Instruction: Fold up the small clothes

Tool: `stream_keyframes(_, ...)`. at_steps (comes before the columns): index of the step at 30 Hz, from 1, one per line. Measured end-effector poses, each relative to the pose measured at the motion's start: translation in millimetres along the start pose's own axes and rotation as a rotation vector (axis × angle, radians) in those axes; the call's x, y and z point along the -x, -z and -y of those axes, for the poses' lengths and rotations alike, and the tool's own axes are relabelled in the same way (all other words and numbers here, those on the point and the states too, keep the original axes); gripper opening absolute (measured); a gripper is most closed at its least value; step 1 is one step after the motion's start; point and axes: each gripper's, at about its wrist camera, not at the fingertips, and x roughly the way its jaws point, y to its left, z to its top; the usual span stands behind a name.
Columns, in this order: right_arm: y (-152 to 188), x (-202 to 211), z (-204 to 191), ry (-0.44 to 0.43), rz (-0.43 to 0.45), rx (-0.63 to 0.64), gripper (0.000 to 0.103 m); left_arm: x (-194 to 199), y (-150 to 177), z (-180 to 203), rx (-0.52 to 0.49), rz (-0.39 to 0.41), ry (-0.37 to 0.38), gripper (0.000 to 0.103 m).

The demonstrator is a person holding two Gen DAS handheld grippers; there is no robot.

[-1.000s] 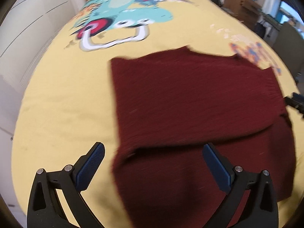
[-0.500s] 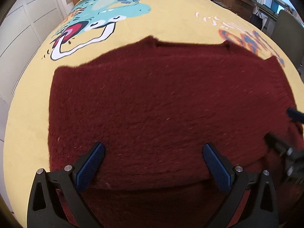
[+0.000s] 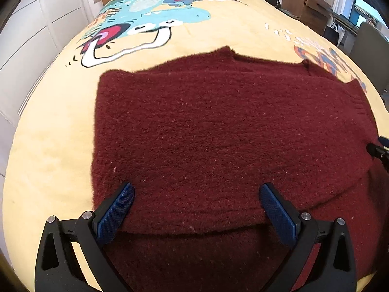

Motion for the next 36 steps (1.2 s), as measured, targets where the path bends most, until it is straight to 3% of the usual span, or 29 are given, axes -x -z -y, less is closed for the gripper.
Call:
stream_keyframes(5, 3, 38, 3, -0.036, 0.036, -0.023, 0.103, 43, 5, -1, 0.033, 0.042, 0.057, 0.102)
stream_keyframes(13, 51, 96, 24, -0.003, 0.001, -0.043, 0.103, 90, 46, -11, 0.076, -0.047, 0.1, 0.102)
stream_keyframes(20, 117, 103, 39, 0.021, -0.091, -0.133, 0.103, 96, 99, -18, 0.142, -0.146, 0.086, 0.102)
stream_keyframes(30, 165, 99, 42, -0.006, -0.203, -0.133, 0.103, 80, 156, -12, 0.195, -0.266, 0.107, 0.101)
stream_keyframes(32, 171, 96, 42, -0.019, -0.23, -0.138, 0.103, 73, 164, -10, 0.196, -0.304, 0.102, 0.098)
stream_keyframes(36, 180, 88, 40, -0.054, -0.284, -0.139, 0.103, 63, 173, -1, 0.173, -0.357, 0.111, 0.073)
